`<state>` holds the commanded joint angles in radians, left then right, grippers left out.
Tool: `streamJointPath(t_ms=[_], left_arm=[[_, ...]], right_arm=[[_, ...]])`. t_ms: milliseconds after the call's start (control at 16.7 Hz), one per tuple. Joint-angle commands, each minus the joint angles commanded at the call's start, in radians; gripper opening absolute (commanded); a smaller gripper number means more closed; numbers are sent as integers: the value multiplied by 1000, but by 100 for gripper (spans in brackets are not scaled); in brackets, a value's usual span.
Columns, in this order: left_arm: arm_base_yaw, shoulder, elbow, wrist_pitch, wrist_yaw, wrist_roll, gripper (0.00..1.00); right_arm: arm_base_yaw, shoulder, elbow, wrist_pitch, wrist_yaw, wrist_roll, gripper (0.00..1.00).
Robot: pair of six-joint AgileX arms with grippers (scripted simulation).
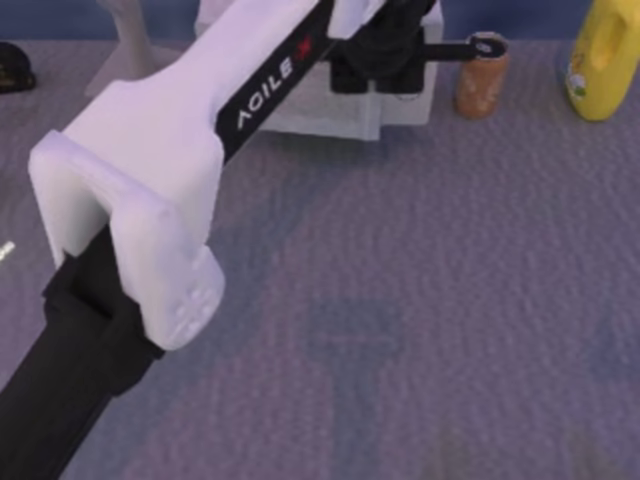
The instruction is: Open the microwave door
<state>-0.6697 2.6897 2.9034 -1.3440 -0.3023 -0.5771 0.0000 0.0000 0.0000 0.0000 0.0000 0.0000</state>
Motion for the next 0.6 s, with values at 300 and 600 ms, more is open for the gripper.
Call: streamJointPath(t_ms=[300,600], left_arm=[[-7,-17,-41,27,6,6,0],[2,-151,-297,153,22,53,0]], right_arm=[[0,0,0,0,0,0,100],[0,0,0,0,0,0,100]])
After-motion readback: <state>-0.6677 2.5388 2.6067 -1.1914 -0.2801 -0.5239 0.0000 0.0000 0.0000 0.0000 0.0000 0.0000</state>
